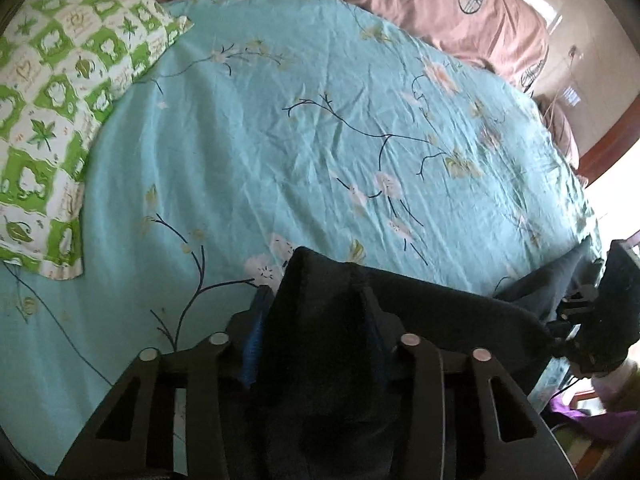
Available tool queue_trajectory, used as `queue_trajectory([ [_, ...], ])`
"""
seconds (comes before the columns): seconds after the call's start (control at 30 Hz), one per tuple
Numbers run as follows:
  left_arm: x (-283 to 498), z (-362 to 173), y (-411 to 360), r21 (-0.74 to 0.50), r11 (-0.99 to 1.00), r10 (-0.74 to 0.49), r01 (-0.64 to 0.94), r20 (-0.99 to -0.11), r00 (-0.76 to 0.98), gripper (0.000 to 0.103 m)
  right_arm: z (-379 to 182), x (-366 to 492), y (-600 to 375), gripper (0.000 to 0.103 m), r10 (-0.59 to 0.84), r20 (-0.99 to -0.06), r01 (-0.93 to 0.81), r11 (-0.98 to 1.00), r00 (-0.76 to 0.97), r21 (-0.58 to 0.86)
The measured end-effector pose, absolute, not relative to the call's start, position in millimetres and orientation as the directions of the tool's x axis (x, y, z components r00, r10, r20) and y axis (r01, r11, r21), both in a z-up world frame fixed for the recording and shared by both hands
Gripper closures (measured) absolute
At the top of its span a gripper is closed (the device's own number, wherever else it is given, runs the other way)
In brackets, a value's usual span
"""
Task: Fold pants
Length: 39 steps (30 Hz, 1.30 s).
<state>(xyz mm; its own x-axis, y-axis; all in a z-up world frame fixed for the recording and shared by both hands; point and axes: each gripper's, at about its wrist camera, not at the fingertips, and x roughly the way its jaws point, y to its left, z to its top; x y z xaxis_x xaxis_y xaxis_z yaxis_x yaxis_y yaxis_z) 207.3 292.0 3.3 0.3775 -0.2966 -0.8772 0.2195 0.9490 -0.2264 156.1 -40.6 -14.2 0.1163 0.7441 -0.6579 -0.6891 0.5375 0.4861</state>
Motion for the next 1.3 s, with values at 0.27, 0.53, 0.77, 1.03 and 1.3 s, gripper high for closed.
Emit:
queue_trajectory([
  [0.27,159.4,46.8,295.6,-0.174,0.964,-0.256,0.199,-0.804,0.536,0.092,1.1,144.1,-46.0,0.096,0.756,-0.631,-0.724,0.534,0.177,0.436],
  [0.53,97.2,56.0,292.3,-0.191,0.965,-0.261,0.179,-0.729,0.633,0.098,8.6,109.2,-37.9,0.096,0.759,-0.629,-0.806,0.474,0.169,0.356],
  [0.77,54.2,46.9,305.7,-0.231,0.966,-0.247,0.117,-0.693,0.678,0.098,1.2,90.0,-33.6,0.096,0.743,-0.649,-0.824,0.466,0.167,0.321],
  [1.03,32.1,26.0,319.1,-0.281,0.959,-0.232,0.04,-0.692,0.684,0.097,-4.4,77.1,-28.6,0.096,0.716,-0.679,-0.848,0.451,0.159,0.277],
  [1.3,13.7,15.7,322.0,-0.31,0.95,-0.208,-0.029,-0.7,0.683,0.094,-12.7,75.4,-29.8,0.093,0.709,-0.69,-0.833,0.463,0.142,0.304],
])
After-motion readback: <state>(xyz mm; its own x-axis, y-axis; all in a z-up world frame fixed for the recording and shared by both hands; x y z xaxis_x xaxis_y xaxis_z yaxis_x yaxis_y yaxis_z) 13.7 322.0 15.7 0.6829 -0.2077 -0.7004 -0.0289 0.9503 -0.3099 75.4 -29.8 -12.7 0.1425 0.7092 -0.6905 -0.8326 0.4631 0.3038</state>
